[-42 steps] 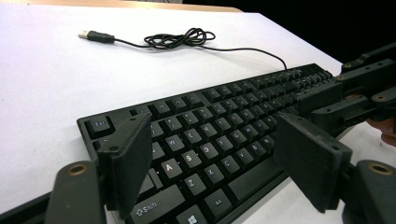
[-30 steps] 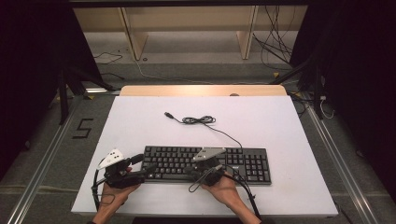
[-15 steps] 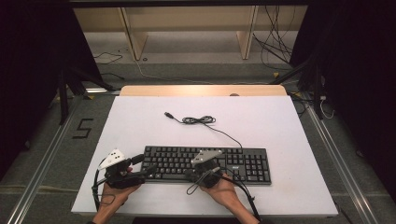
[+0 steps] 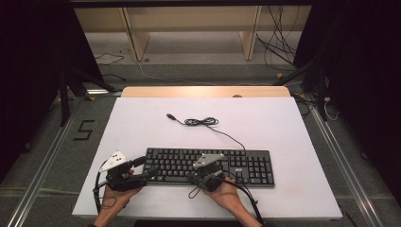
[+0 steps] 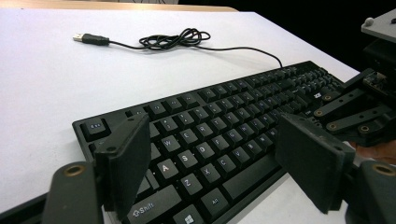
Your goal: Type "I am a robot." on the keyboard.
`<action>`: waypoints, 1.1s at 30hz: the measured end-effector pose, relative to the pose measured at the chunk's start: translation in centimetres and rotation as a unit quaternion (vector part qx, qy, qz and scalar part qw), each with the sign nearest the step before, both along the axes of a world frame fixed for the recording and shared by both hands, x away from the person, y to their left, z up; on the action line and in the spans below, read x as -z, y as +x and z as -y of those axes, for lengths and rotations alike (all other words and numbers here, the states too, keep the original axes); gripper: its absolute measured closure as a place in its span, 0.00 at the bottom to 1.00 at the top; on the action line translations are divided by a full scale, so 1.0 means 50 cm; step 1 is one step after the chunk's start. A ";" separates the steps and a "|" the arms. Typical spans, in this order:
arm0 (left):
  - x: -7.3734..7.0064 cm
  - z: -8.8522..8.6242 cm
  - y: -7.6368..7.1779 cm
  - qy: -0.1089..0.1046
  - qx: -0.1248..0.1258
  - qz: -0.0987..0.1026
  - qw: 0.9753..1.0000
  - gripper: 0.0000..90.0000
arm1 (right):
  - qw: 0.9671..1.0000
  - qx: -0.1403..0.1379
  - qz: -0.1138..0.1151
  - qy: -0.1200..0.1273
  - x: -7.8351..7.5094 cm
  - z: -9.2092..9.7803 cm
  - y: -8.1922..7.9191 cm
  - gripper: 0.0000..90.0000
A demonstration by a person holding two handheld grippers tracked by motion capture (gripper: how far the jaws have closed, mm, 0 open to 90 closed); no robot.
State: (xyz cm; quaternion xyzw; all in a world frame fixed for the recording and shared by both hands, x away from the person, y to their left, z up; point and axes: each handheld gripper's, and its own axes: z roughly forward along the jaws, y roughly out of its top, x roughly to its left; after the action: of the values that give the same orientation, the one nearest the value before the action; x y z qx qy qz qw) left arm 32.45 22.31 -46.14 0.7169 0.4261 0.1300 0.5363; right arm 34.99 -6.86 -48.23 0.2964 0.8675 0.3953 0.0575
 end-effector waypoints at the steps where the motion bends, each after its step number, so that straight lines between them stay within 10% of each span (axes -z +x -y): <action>1: 0.000 0.000 0.000 0.001 0.000 0.000 1.000 0.29 | 1.000 0.001 0.000 -0.001 0.000 0.000 -0.001 1.00; 7: 0.000 0.000 0.001 0.001 -0.001 -0.002 1.000 0.29 | 1.000 0.008 -0.005 0.004 -0.001 0.000 -0.001 1.00; 18: 0.007 0.000 0.013 0.004 -0.014 -0.010 1.000 0.37 | 0.997 0.019 -0.009 0.070 -0.033 0.028 0.000 0.70; 33: 0.029 0.013 0.045 0.056 -0.019 -0.048 0.997 0.77 | 0.995 0.020 0.015 0.094 -0.056 0.050 -0.011 0.46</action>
State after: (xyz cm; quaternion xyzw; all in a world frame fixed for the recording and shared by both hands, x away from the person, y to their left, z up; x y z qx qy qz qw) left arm 34.69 21.65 -47.57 0.7429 0.4574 0.1293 0.4713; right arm 34.44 -9.38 -45.44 0.3117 0.8196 0.4781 0.0501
